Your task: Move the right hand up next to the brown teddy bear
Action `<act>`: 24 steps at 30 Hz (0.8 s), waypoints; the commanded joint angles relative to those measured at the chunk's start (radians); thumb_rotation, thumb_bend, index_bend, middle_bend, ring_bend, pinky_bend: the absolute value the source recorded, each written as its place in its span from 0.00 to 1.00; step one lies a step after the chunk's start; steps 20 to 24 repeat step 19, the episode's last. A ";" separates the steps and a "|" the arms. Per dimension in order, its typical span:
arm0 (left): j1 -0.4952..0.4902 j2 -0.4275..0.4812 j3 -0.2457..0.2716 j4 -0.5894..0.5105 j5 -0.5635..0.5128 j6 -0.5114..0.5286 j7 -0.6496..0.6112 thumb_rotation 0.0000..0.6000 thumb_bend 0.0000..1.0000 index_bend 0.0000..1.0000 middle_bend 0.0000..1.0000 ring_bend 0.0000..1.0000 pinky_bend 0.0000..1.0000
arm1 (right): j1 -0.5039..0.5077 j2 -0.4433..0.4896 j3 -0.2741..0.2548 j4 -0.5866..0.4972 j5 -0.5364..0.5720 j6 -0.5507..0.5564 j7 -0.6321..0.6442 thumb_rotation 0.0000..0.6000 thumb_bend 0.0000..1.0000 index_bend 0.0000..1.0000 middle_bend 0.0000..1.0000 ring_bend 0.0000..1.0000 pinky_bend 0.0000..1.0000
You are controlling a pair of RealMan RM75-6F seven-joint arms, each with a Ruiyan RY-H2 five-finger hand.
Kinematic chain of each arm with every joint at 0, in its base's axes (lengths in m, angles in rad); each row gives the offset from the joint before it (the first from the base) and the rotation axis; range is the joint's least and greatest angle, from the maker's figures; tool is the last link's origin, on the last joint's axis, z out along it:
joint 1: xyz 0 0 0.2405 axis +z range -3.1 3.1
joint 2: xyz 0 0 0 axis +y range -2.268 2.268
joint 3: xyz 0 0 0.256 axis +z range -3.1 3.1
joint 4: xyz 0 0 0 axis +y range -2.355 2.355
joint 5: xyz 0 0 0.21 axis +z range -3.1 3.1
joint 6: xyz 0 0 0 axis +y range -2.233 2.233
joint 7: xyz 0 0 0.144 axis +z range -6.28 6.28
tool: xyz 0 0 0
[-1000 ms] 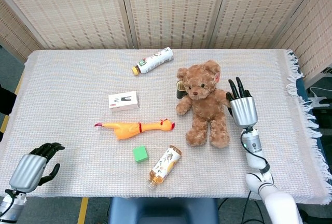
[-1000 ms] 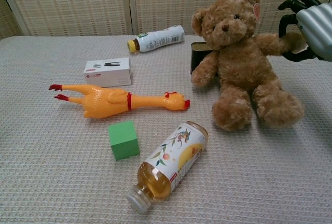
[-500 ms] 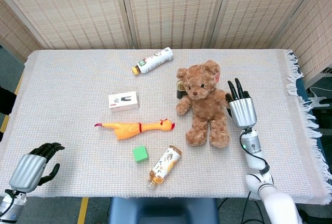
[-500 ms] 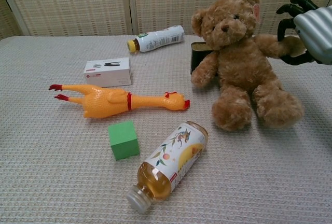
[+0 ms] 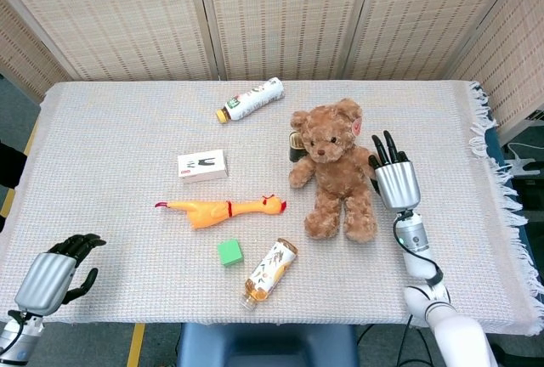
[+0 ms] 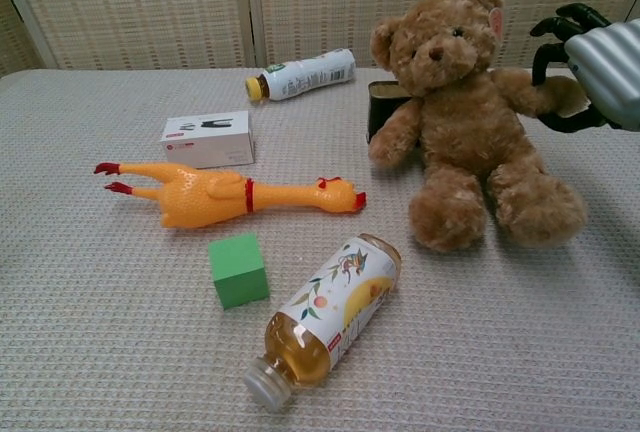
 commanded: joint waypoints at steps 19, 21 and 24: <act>0.001 -0.003 -0.005 -0.002 -0.007 0.002 0.015 1.00 0.44 0.27 0.23 0.22 0.42 | -0.453 0.908 -0.269 -1.380 0.038 0.058 -0.210 1.00 0.15 0.00 0.05 0.00 0.37; 0.001 -0.003 -0.005 -0.002 -0.007 0.002 0.015 1.00 0.44 0.27 0.23 0.22 0.42 | -0.453 0.908 -0.269 -1.380 0.038 0.058 -0.210 1.00 0.15 0.00 0.05 0.00 0.37; 0.001 -0.003 -0.005 -0.002 -0.007 0.002 0.015 1.00 0.44 0.27 0.23 0.22 0.42 | -0.453 0.908 -0.269 -1.380 0.038 0.058 -0.210 1.00 0.15 0.00 0.05 0.00 0.37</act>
